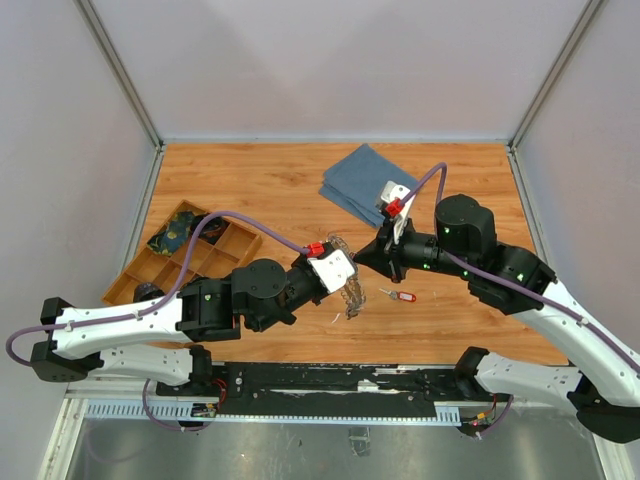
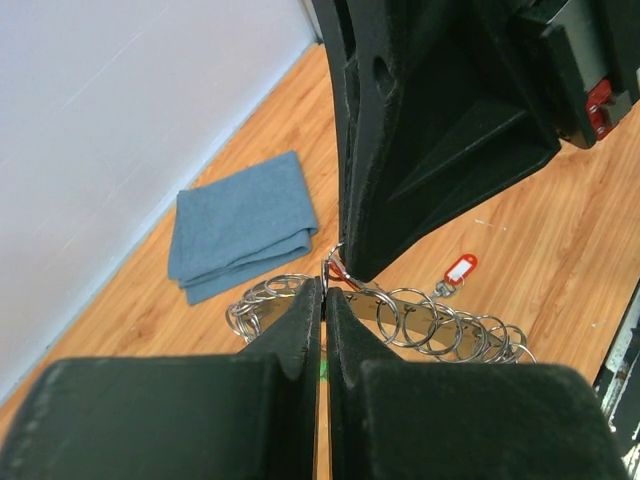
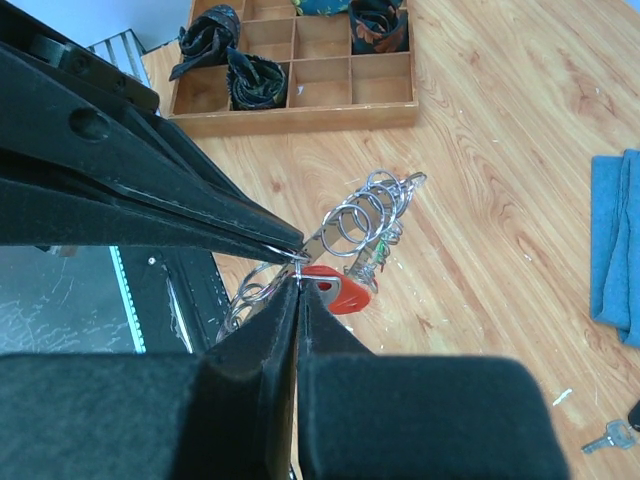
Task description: Put the keys on the keyring
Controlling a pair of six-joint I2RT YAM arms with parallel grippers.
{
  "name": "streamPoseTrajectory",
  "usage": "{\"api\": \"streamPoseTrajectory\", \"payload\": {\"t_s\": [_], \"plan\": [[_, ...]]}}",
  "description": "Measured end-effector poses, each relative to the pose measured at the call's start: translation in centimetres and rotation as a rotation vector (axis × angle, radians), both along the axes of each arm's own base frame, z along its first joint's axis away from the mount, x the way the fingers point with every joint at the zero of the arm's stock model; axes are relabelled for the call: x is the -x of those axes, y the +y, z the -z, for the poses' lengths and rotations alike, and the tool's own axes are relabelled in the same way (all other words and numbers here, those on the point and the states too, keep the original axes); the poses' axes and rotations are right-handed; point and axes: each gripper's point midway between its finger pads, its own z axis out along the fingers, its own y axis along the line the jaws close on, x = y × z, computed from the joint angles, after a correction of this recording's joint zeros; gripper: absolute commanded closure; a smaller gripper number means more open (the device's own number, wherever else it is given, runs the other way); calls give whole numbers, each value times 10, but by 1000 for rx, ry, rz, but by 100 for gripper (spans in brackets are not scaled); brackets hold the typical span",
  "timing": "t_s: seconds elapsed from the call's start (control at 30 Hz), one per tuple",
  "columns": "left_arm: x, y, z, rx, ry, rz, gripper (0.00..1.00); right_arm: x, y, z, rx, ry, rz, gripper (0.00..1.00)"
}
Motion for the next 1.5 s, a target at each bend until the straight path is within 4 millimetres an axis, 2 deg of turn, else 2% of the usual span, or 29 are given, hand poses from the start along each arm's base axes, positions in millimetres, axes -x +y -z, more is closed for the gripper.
{"api": "streamPoseTrajectory", "payload": {"t_s": [0.37,0.53,0.87,1.07,1.27,1.37,1.5], "plan": [[1,0,-1,5,-2,0,100,-4,0,6,7,43,43,99],[1,0,-1,5,-1,0,99,-5,-1,6,7,46,52,93],[11,3,-5,50,11,57,100,-6,-3,4,5,40,64,92],[26,8,-21,137,15,129,99,-8,-9,11,35,48,93,87],[32,9,-32,189,14,166,99,-4,-13,13,53,41,82,80],[33,9,-31,197,25,169,100,-1,-22,4,41,1,87,76],[34,11,-30,210,41,169,99,9,-37,-22,-31,-82,82,66]]}}
